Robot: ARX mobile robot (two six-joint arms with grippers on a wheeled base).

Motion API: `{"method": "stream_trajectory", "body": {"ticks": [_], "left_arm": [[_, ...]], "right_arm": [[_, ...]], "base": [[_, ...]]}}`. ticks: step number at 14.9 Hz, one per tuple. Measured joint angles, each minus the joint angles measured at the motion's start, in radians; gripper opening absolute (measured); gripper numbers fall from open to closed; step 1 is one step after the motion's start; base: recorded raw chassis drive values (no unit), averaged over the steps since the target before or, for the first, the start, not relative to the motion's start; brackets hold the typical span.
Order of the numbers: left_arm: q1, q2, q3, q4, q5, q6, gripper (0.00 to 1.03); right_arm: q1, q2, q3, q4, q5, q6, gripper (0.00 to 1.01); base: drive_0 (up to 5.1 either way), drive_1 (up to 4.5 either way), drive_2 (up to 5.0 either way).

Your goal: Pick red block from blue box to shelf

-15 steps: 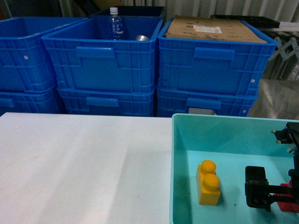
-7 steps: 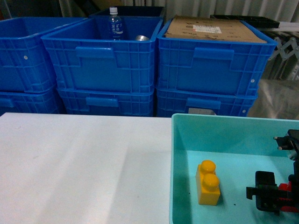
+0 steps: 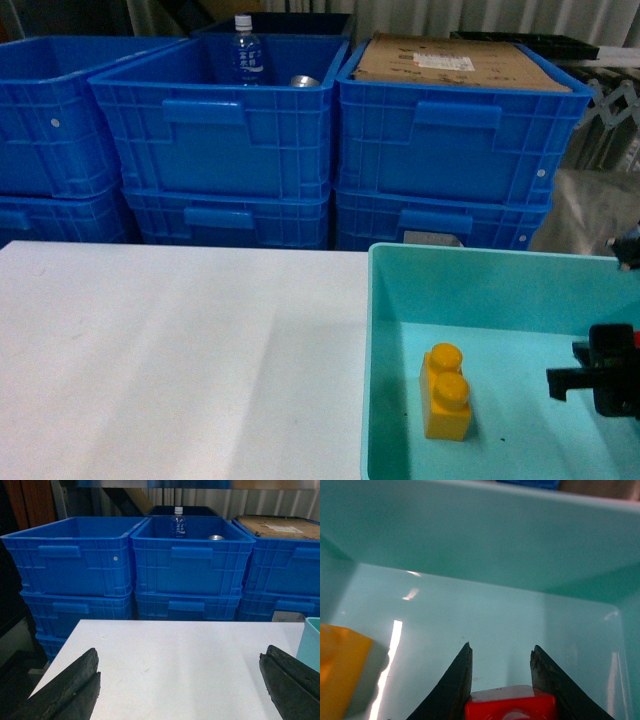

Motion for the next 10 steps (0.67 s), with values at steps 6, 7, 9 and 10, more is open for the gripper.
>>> {"method": "stream_trajectory", "body": {"ticks": [6, 7, 9, 10], "left_arm": [[0.0, 0.0, 0.0, 0.0, 0.0, 0.0, 0.98], [0.0, 0.0, 0.0, 0.0, 0.0, 0.0, 0.98], [0.0, 0.0, 0.0, 0.0, 0.0, 0.0, 0.98], [0.0, 0.0, 0.0, 0.0, 0.0, 0.0, 0.98]], "right_arm": [[-0.106, -0.489, 0.063, -0.332, -0.142, -0.053, 0.29], [-0.14, -0.56, 0.049, -0.268, -0.142, -0.083, 0.29], [-0.189, -0.686, 0.026, -0.181, -0.134, -0.116, 0.29], [-0.207, -0.749, 0.004, -0.141, -0.127, -0.121, 0.29]], "base": [[0.0, 0.0, 0.0], [0.0, 0.0, 0.0], [0.0, 0.0, 0.0], [0.0, 0.0, 0.0]]}}
